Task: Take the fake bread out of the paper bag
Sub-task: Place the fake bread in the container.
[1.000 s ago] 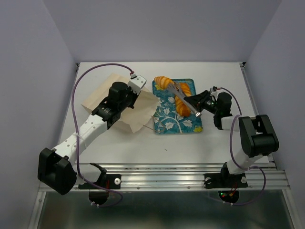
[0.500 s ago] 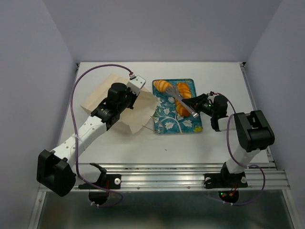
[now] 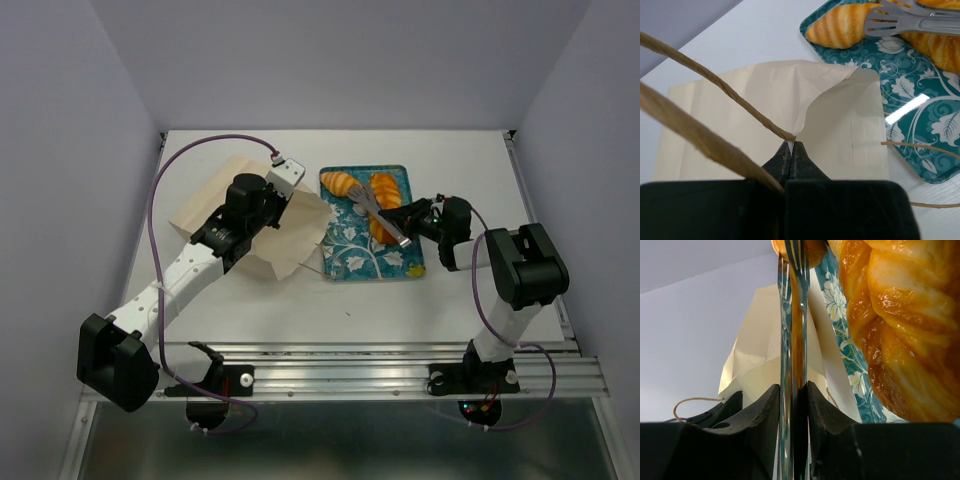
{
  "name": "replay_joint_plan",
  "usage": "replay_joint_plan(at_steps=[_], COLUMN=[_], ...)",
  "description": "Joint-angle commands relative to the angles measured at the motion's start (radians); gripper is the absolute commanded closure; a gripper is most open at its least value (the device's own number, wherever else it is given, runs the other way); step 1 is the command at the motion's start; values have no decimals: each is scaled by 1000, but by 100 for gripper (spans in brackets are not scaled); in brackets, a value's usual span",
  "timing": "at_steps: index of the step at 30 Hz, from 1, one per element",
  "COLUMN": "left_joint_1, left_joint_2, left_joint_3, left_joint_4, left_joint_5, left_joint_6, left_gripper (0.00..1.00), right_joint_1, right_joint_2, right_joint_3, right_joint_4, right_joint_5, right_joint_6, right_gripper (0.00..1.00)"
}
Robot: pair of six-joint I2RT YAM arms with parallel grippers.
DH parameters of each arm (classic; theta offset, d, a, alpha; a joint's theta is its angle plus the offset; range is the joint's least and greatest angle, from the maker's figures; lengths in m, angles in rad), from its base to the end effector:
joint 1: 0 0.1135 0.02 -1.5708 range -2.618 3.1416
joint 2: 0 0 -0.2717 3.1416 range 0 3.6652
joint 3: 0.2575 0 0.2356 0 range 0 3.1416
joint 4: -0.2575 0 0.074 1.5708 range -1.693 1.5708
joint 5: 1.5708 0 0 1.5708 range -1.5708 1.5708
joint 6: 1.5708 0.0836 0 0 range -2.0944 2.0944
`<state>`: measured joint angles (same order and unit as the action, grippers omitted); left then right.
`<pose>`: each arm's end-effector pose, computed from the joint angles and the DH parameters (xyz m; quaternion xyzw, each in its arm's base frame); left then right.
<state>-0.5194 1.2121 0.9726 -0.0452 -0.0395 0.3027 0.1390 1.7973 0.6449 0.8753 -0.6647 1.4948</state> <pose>0.2719 -0.1517 0.3279 0.3089 0.7382 -0.0491 0.5977 0.3522 0.1013 0.1562 0.3199 0.7108 0.5935 0.2001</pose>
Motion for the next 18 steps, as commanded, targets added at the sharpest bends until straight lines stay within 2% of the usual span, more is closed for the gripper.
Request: replay_joint_plan(at_steps=[1, 3, 4, 13, 18], left_joint_1=[4, 4, 4, 4, 4], left_joint_2=[-36, -34, -29, -34, -36], left_joint_3=[-2, -2, -3, -6, -5], left_joint_4=[30, 30, 30, 28, 27], left_joint_5=[-16, -16, -17, -16, -14], left_joint_6=[-14, -14, -14, -8, -1], left_gripper=[100, 100, 100, 100, 100], right_joint_1=[8, 8, 8, 8, 8], right_joint_2=[-27, -30, -33, -68, -99], right_joint_3=[39, 39, 39, 42, 44], right_joint_4=[-54, -56, -56, -91, -107], right_joint_5=[22, 20, 22, 40, 51], right_joint_6=[-36, -36, -36, -76, -91], right_gripper=[66, 61, 55, 46, 46])
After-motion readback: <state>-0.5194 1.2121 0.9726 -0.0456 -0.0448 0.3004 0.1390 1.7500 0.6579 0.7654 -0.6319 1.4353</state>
